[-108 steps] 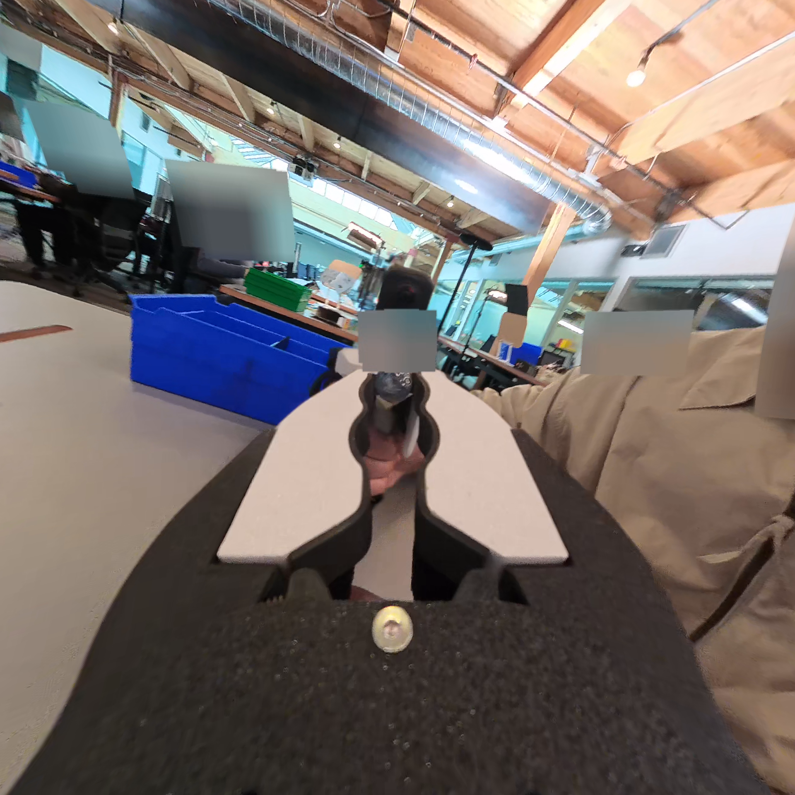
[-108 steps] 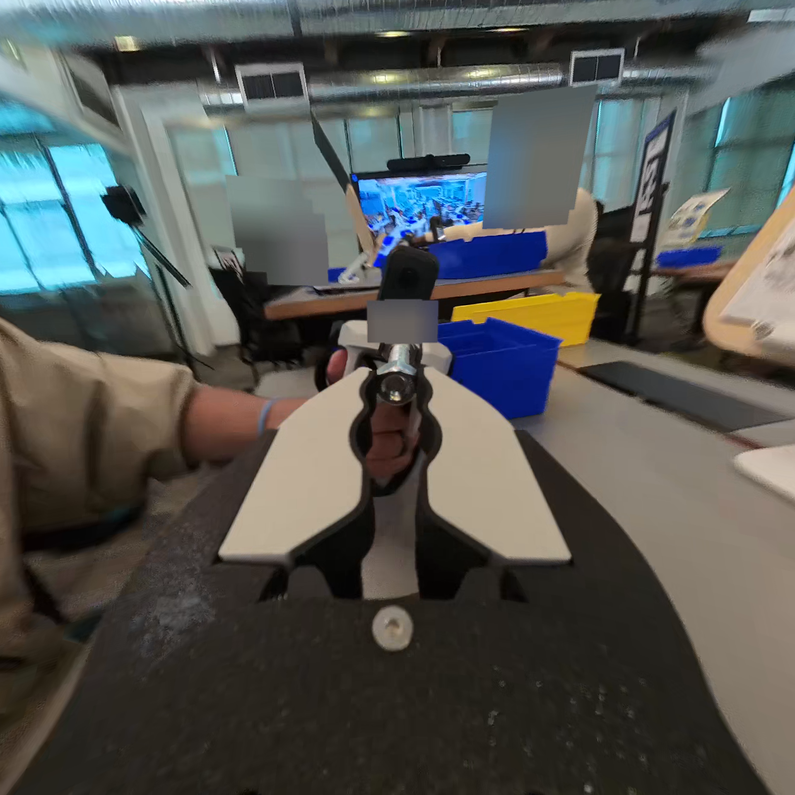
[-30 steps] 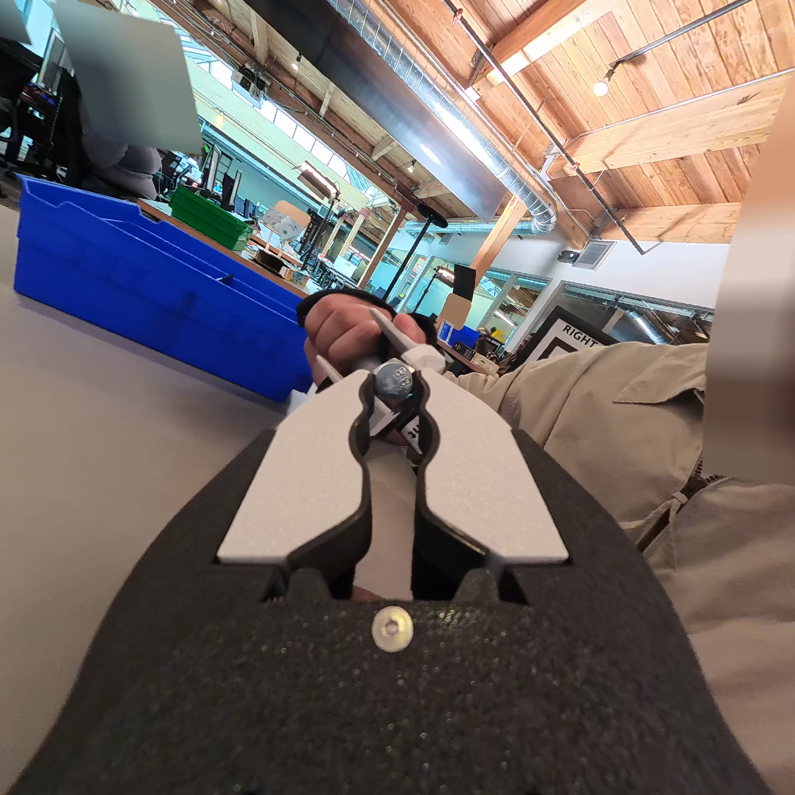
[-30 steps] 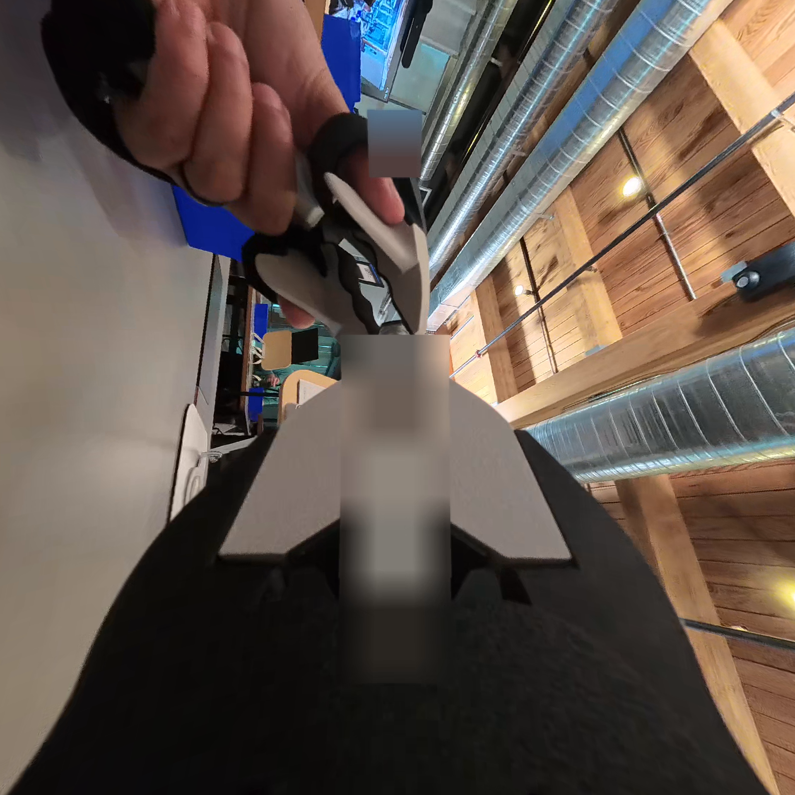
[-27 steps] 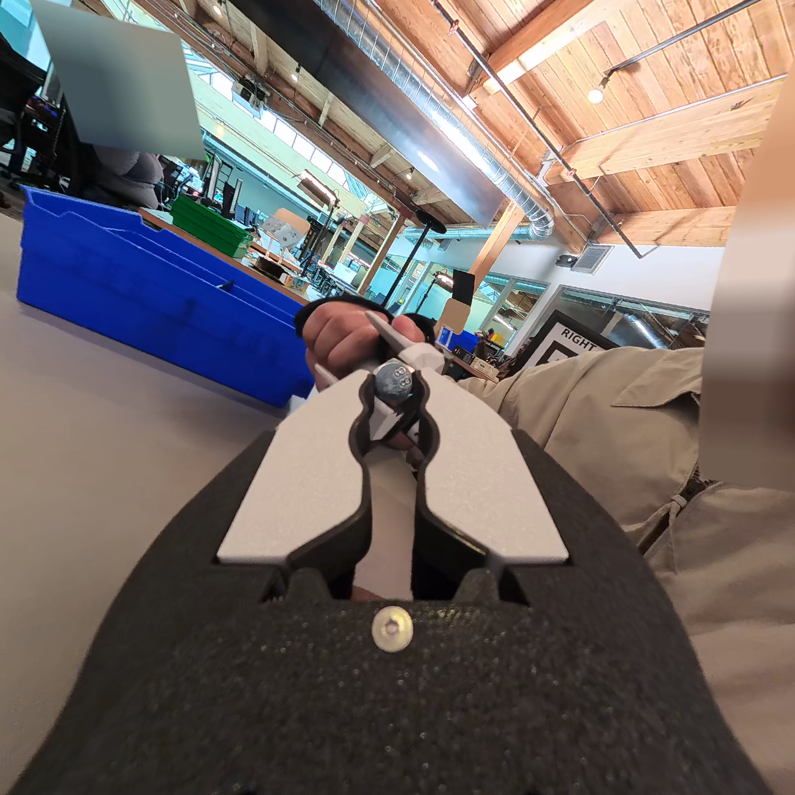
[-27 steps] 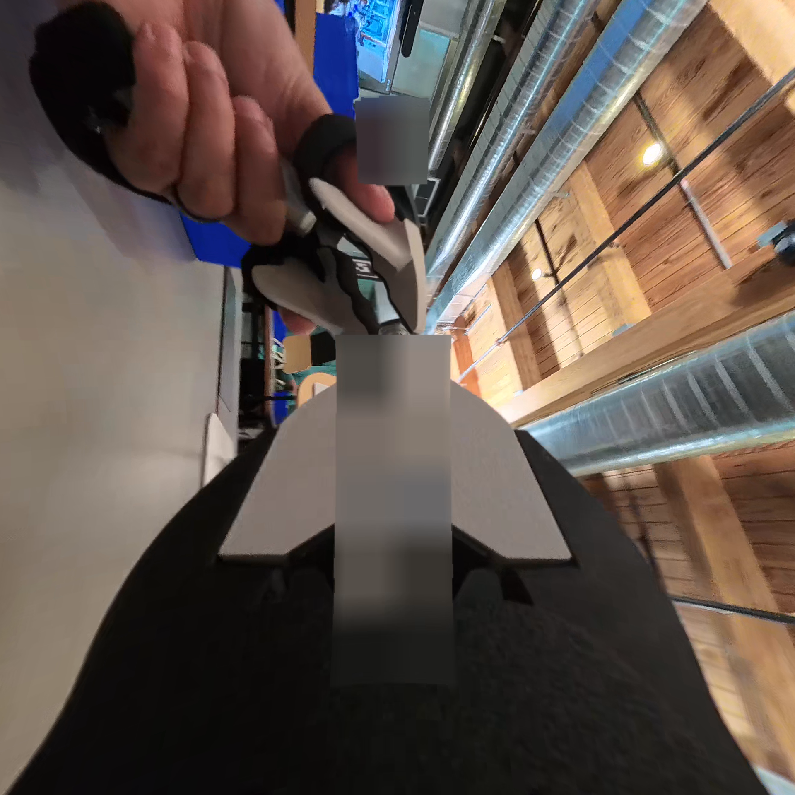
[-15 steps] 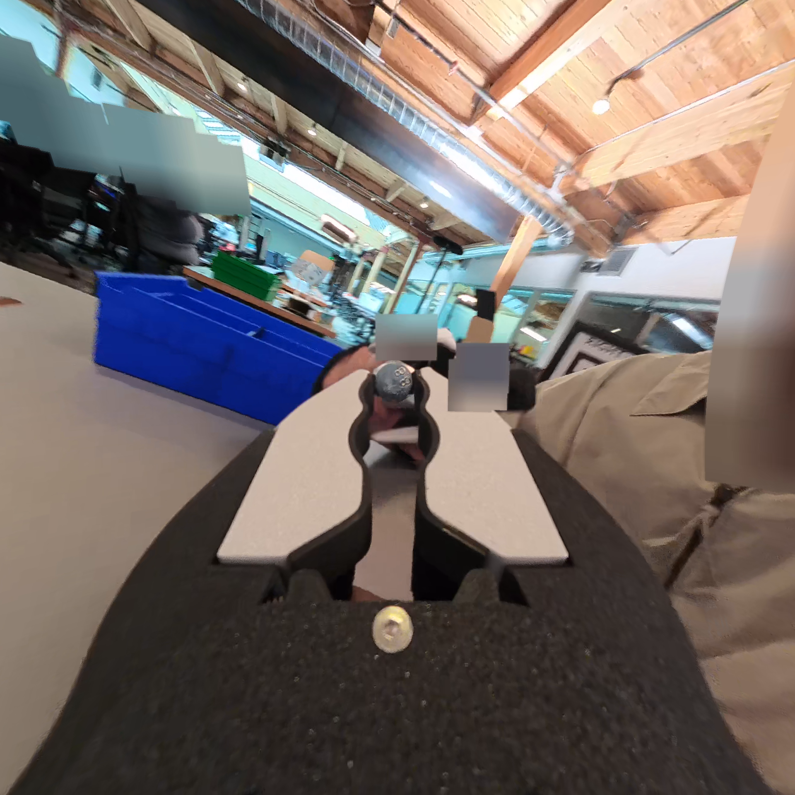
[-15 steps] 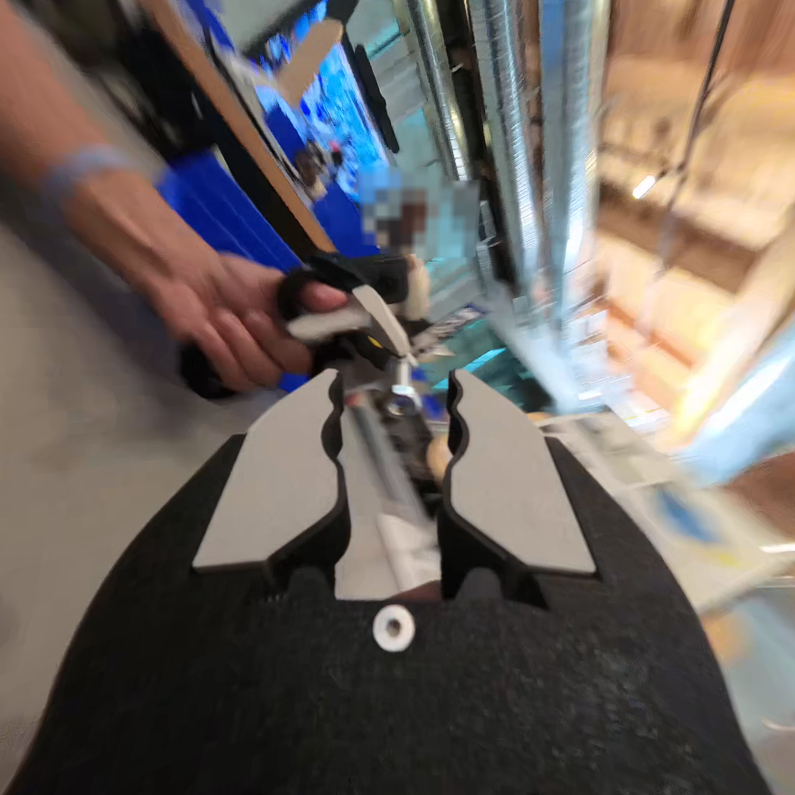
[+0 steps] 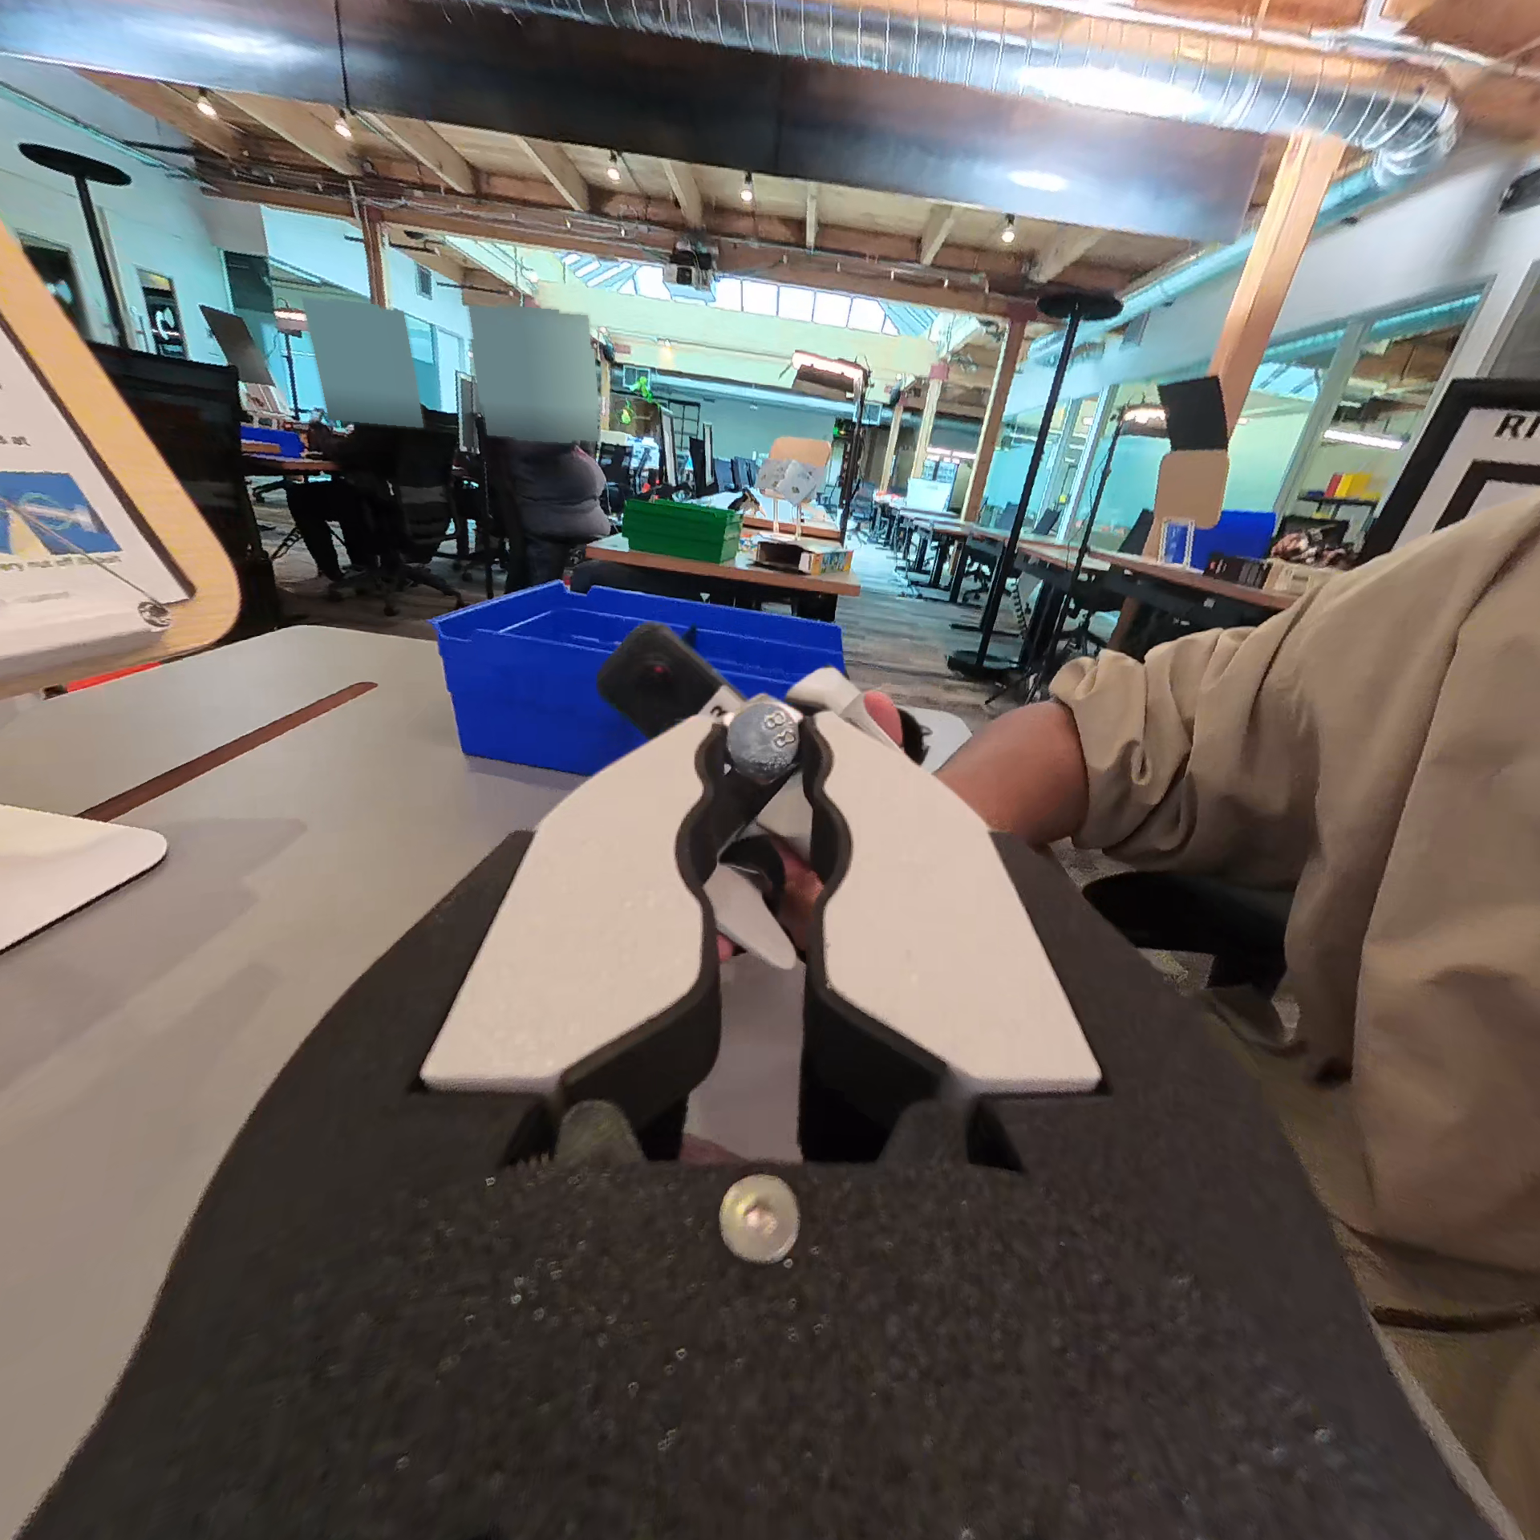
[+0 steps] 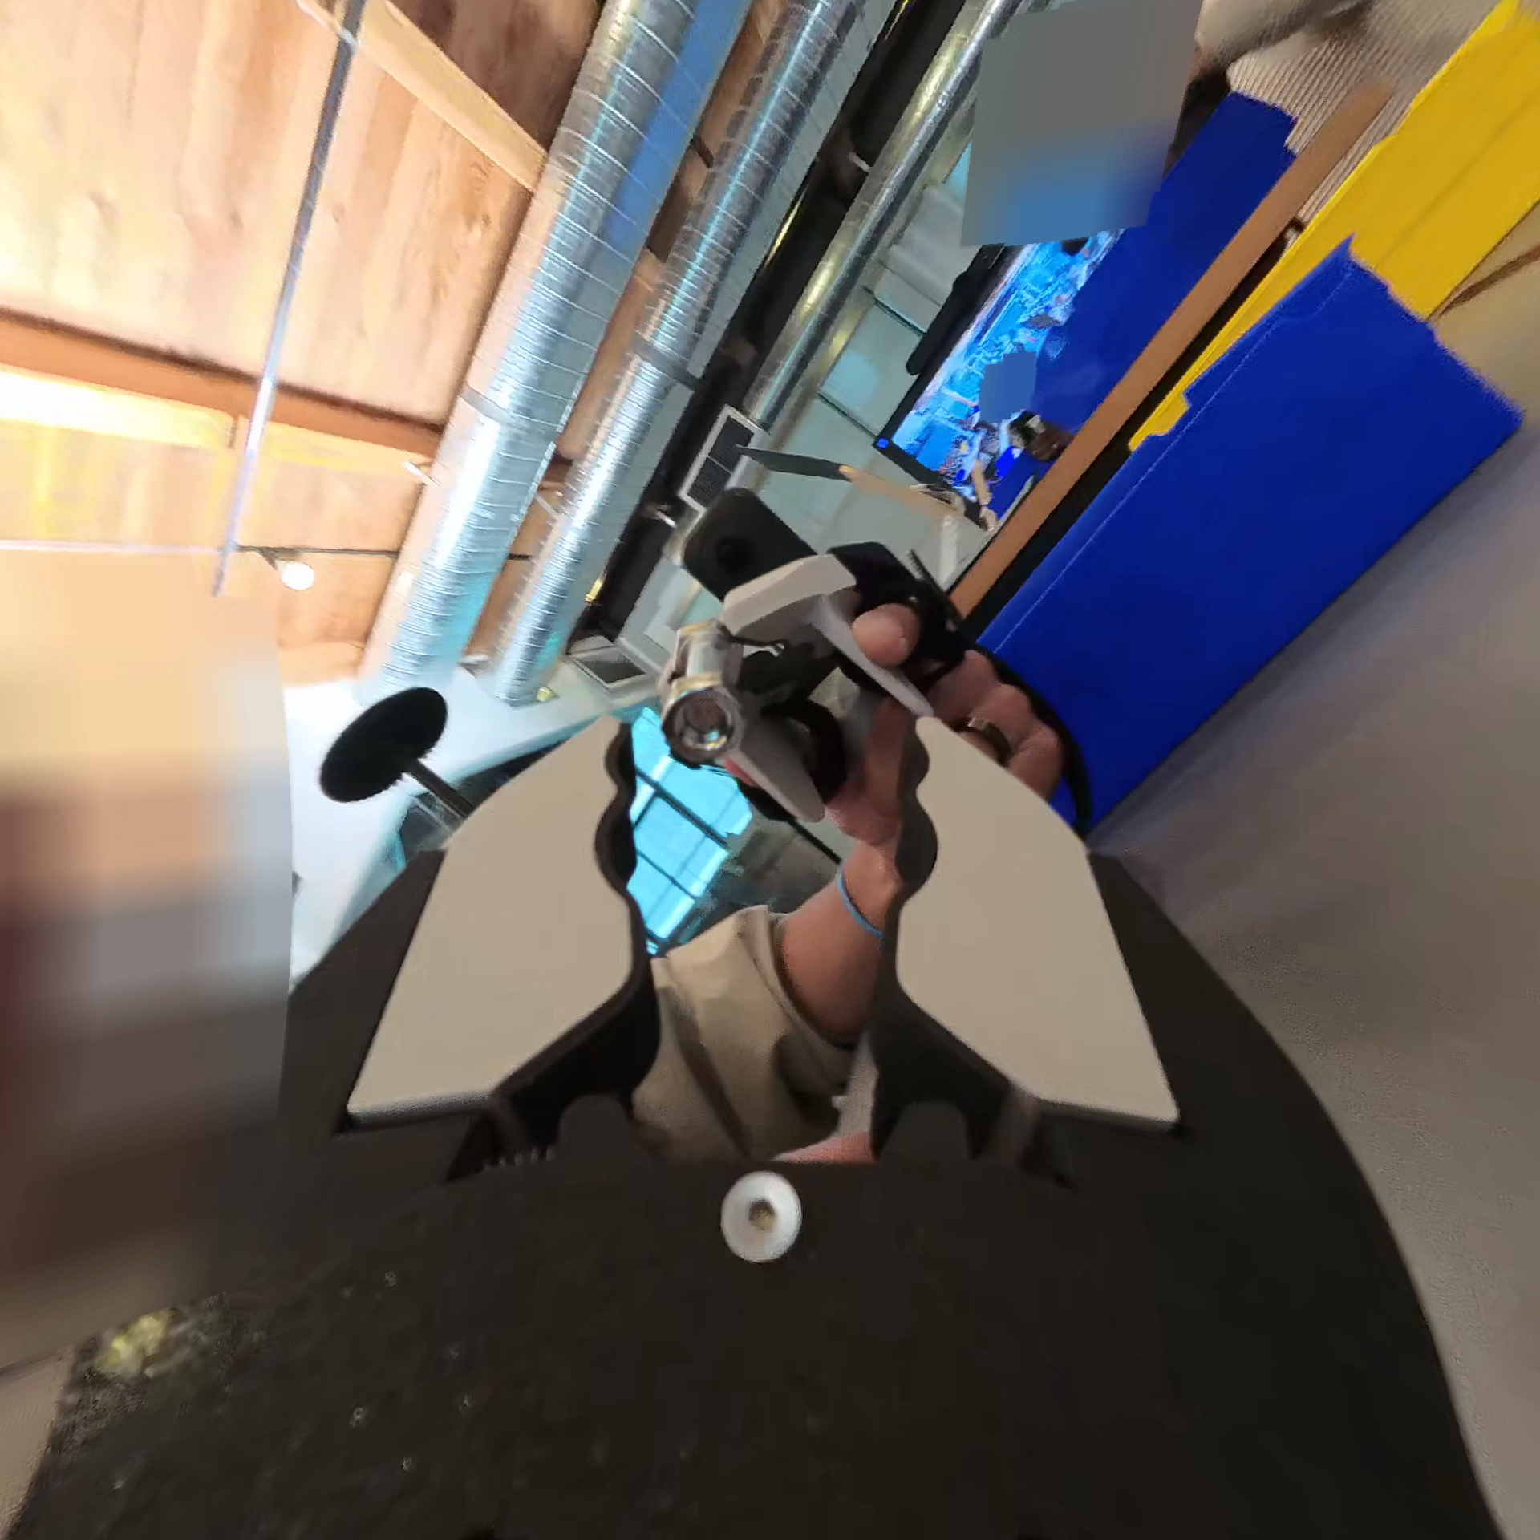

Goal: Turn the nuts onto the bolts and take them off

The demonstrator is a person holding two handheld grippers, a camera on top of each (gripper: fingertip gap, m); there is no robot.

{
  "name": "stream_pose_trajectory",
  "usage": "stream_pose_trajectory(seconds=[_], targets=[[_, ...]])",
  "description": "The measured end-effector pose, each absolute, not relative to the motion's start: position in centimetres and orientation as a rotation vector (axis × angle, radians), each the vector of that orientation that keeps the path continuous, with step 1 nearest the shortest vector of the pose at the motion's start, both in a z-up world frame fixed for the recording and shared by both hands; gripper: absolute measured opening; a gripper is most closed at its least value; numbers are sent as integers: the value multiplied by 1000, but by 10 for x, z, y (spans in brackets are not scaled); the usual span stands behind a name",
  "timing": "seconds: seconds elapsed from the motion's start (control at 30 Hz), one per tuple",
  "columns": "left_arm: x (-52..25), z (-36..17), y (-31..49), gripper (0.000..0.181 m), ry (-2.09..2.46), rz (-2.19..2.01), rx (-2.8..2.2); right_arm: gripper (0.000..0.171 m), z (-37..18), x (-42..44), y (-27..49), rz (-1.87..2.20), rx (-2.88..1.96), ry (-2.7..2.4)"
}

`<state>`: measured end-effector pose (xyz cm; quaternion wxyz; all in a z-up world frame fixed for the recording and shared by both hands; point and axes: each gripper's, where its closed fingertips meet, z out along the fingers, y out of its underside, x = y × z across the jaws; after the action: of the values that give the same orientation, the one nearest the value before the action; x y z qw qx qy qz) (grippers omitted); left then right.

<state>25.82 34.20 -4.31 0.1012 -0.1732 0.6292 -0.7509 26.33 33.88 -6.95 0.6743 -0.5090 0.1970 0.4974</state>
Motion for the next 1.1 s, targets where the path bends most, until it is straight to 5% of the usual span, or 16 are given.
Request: stream_pose_trajectory(seconds=[0.3,0.37,0.57,1.1], targets=[[258,-49,339,17,1891,-2175,-493,49,-60,260,333,1193,-1071,435],[258,-50,338,17,1902,-2175,-492,19,-60,262,332,1194,-1066,435],[257,-48,337,17,1894,-2217,-511,18,-57,260,329,1014,-1151,332],[249,-44,329,17,1891,-2693,-675,18,-52,250,317,-774,-1383,-462]])
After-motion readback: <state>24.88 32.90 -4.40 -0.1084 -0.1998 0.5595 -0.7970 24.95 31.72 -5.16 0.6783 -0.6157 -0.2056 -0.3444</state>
